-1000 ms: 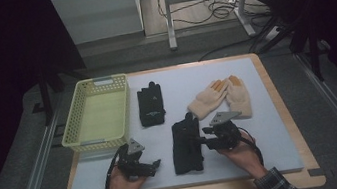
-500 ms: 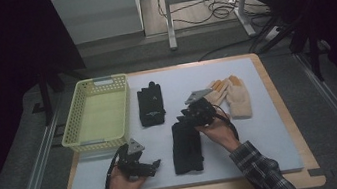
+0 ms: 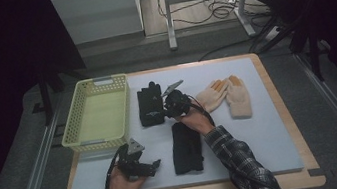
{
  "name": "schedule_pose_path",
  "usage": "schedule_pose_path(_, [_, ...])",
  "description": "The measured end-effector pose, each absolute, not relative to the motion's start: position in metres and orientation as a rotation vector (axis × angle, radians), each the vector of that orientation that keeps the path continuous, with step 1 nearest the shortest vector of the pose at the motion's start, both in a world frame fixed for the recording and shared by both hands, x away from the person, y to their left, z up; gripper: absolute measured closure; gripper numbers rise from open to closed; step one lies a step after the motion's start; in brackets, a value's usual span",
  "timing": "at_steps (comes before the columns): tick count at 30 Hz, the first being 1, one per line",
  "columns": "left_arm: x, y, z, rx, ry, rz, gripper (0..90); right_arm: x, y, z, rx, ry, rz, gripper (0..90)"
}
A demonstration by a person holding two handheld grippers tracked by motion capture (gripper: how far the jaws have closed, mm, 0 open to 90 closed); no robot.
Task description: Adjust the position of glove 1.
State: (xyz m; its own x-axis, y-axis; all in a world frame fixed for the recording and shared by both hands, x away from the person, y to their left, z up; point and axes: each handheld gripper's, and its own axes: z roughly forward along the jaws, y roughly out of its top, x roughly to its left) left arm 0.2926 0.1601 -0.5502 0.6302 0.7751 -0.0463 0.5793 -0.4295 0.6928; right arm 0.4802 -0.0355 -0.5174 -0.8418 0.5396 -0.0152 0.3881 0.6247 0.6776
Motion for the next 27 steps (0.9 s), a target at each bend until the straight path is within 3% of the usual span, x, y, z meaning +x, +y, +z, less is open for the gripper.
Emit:
schedule_pose_path(1, [0.293, 0.16, -0.55, 2.163, 1.054, 0.366, 3.2, 0.484, -0.034, -0.52, 0.766, 2.637, 1.019, 63.0])
schedule_pose_path(7, [0.293, 0.16, -0.55, 2.162, 1.054, 0.365, 3.2, 0.489, -0.031, -0.525, 0.779, 2.682, 1.032, 84.0])
schedule_pose_path(17, [0.293, 0.16, -0.55, 2.162, 1.054, 0.366, 3.2, 0.457, -0.033, -0.517, 0.673, 2.766, 0.97, 83.8])
schedule_pose_path(19, [0.293, 0.16, -0.55, 2.165, 1.053, 0.366, 3.2, 0.45, -0.033, -0.516, 0.635, 2.789, 0.977, 81.7])
schedule_pose_path(22, [0.293, 0.16, -0.55, 2.166, 1.053, 0.367, 3.2, 0.45, -0.033, -0.511, 0.649, 2.754, 1.042, 67.6])
schedule_pose_path(23, [0.293, 0.16, -0.55, 2.166, 1.053, 0.367, 3.2, 0.45, -0.033, -0.511, 0.649, 2.754, 1.042, 67.6])
schedule_pose_path(24, [0.293, 0.16, -0.55, 2.163, 1.054, 0.367, 3.2, 0.458, -0.029, -0.51, 0.677, 2.707, 1.054, 57.4])
schedule_pose_path(26, [0.293, 0.16, -0.55, 2.163, 1.054, 0.366, 3.2, 0.461, -0.027, -0.51, 0.678, 2.692, 1.053, 55.7])
schedule_pose_path(27, [0.293, 0.16, -0.55, 2.162, 1.055, 0.365, 3.2, 0.469, -0.019, -0.512, 0.691, 2.667, 1.077, 49.1])
